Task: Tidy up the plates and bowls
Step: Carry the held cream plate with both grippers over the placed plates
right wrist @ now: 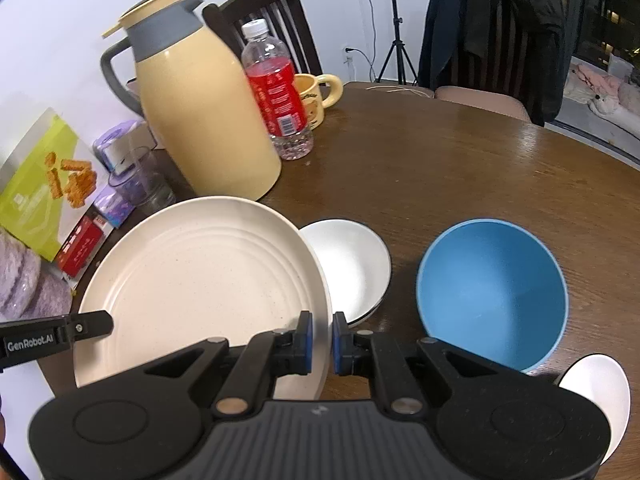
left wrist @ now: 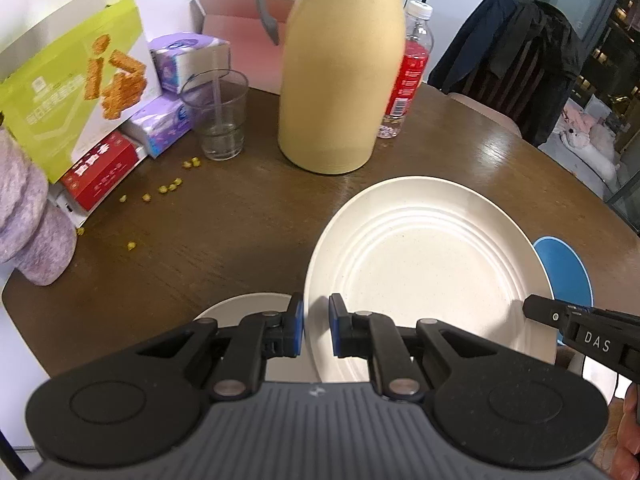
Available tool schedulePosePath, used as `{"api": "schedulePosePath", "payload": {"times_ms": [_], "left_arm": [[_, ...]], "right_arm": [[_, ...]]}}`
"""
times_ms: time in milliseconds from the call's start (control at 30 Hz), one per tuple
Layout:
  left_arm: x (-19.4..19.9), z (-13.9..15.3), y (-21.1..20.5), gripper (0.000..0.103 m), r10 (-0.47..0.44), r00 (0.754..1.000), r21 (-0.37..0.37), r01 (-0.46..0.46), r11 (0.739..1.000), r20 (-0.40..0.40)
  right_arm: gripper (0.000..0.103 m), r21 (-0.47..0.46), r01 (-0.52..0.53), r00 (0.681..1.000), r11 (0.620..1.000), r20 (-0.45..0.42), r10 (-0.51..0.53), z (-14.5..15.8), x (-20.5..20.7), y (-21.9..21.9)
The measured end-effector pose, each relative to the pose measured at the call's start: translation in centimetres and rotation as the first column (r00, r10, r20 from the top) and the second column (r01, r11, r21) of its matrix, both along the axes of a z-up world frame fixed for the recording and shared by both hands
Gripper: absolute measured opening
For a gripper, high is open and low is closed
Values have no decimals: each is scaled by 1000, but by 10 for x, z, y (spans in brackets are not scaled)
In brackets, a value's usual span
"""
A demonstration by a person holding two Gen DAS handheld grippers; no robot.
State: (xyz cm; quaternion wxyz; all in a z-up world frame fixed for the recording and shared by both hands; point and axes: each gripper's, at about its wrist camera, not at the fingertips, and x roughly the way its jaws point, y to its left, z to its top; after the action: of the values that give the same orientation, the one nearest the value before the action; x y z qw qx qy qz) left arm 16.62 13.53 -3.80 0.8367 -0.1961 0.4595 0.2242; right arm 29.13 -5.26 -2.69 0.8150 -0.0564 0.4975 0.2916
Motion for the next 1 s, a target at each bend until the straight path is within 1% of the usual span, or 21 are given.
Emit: {"api": "schedulePosePath", "payload": {"times_ms": [300,633,1000], "left_arm": [[-18,-3,10,13,13,1000,-7,-13,1000,-5],[-37,-4,26,13,28,1000,-21,-28,999,9],[-61,-17,45,13,34,999,-28,-34,999,5]], "right_arm": [[9,-5,-22,1000,1000,2,22,-1,-14,12],[9,-8,-34,999,999,14,34,1,-31,26],[9,-17,-53,998,998,14,53,-5,-54,46]]}}
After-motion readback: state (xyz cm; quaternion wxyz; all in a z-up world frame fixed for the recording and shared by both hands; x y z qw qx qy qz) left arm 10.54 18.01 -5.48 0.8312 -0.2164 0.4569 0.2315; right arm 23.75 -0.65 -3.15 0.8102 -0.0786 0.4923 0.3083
